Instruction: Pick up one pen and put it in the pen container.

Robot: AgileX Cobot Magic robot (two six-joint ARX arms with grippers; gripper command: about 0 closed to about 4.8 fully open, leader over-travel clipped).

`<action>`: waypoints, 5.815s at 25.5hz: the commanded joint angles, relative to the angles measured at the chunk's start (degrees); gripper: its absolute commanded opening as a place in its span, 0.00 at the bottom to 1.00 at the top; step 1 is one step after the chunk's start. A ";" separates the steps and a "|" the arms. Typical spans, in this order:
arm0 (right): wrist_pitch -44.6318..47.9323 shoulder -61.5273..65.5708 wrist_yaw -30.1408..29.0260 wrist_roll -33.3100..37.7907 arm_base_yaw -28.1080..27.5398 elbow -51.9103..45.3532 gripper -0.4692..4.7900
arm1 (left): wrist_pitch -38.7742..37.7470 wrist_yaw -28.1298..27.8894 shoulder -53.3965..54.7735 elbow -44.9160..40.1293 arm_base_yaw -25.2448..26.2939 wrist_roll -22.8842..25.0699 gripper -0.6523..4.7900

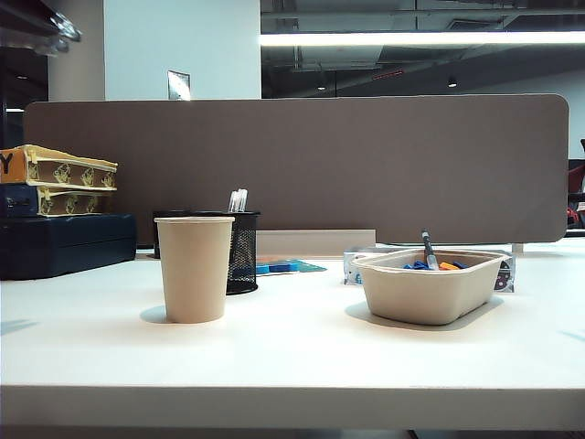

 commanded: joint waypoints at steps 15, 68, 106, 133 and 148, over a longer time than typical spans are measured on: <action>8.20 14.21 -3.06 6.49 0.13 0.81 0.30 | 12.61 7.17 11.19 1.27 -0.63 -8.72 0.28; 9.55 62.45 -8.35 19.56 0.15 31.17 0.30 | 12.44 11.45 48.00 28.02 -14.71 -12.63 0.28; 8.33 80.81 -10.19 27.26 1.18 42.97 0.34 | 9.68 10.01 58.60 35.39 -17.84 -13.94 0.28; 6.21 86.82 -10.16 27.04 1.22 45.88 0.35 | 10.69 10.16 63.12 39.71 -19.98 -14.10 0.28; 4.33 88.28 -11.72 27.06 2.58 45.88 0.35 | 10.58 11.06 63.12 39.74 -19.91 -14.12 0.28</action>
